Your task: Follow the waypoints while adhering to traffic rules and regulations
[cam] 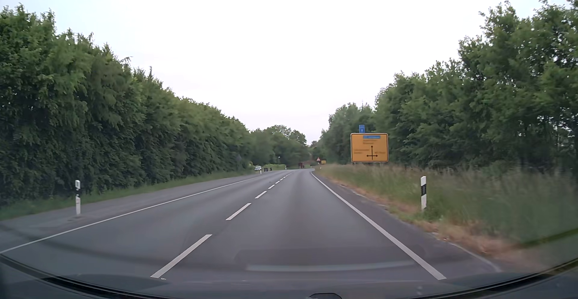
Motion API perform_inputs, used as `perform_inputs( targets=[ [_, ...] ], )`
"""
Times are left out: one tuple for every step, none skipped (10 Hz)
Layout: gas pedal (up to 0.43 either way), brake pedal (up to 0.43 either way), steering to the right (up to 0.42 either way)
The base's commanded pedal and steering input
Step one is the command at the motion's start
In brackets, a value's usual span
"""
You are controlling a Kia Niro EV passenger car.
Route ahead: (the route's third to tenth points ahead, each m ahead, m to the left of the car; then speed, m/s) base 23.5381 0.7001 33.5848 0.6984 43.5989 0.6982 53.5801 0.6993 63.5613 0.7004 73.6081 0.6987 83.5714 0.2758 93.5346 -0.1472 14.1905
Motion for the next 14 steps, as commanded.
perform_inputs(
  targets=[
    [0.138,0.0,0.003],
    [0.039,0.0,0.003],
    [0.028,0.0,0.002],
    [0.039,0.0,0.002],
    [0.039,0.0,0.0],
    [0.087,0.0,0.0],
    [0.169,0.0,0.0],
    [0.169,0.0,0.0],
    [0.157,0.0,0.0],
    [0.138,0.0,0.0],
    [0.13,0.0,0.0],
    [0.11,0.0,0.0],
    [0.098,0.0,0.0],
    [0.098,0.0,0.0]
  ],
)
